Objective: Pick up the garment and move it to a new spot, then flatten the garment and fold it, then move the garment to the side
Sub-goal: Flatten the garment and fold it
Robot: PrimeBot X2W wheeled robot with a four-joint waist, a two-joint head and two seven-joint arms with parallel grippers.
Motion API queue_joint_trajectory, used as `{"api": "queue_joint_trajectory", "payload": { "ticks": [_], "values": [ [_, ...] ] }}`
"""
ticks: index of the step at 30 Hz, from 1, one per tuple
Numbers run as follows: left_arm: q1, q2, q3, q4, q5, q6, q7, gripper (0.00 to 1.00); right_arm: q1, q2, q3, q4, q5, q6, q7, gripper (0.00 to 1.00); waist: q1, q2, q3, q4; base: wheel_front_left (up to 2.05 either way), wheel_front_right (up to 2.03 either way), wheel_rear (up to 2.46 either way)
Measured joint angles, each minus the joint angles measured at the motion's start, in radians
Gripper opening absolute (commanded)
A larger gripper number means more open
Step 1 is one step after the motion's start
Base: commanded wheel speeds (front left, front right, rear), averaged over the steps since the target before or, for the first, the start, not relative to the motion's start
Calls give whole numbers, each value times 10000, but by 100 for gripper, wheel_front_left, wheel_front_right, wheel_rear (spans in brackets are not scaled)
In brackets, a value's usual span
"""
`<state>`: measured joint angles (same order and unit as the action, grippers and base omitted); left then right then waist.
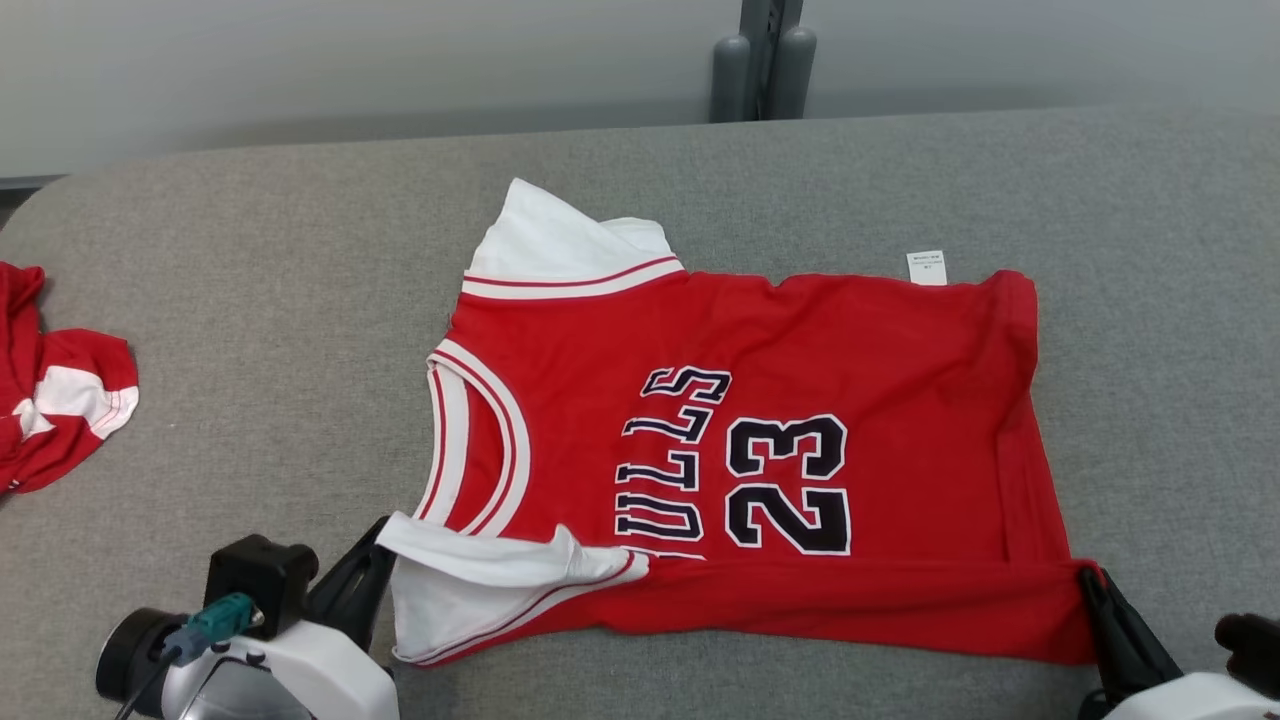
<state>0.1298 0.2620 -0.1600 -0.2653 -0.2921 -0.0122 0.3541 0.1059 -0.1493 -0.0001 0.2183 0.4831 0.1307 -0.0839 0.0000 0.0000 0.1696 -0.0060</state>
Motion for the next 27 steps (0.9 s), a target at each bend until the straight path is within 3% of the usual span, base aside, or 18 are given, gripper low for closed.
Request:
{"api": "queue_joint_trajectory", "payload": {
  "ticks": [10,11,12,13,14,15,23,27],
  "values": [
    [-2024,-104,-199,2447,-213,-568,-777,0,-1703,-140,752,1124,155,0,-201,0,0,0,895,-268,0,0,0],
    [-2115,-153,-186,2631,-213,-568,-984,30,-1802,-155,872,1183,199,0,-320,0,0,0,943,-290,0,0,0],
    [-2177,-219,-169,2780,-219,-556,-1216,100,-1885,-174,1022,1195,299,0,-453,12,0,0,976,-313,0,0,0],
    [-2197,-307,-134,2911,-255,-545,-1450,100,-1951,-174,1106,1206,418,0,-621,30,0,0,996,-336,0,0,0],
    [-2192,-430,-90,3035,-324,-500,-1712,100,-1997,-196,1198,1212,456,0,-794,84,0,0,999,-355,0,0,0],
    [-2182,-568,-48,3133,-385,-456,-1967,100,-2013,-247,1298,1197,456,0,-974,100,0,0,985,-366,0,0,0],
    [-1945,-1465,447,3356,-393,270,-5009,100,-2187,-113,734,111,-757,0,-1735,100,0,0,622,-381,0,0,0],
    [-1941,-1639,456,3392,-67,533,-5881,100,-2157,77,247,-708,-1588,0,-1766,100,0,0,296,-340,0,0,0]
  ]
}}
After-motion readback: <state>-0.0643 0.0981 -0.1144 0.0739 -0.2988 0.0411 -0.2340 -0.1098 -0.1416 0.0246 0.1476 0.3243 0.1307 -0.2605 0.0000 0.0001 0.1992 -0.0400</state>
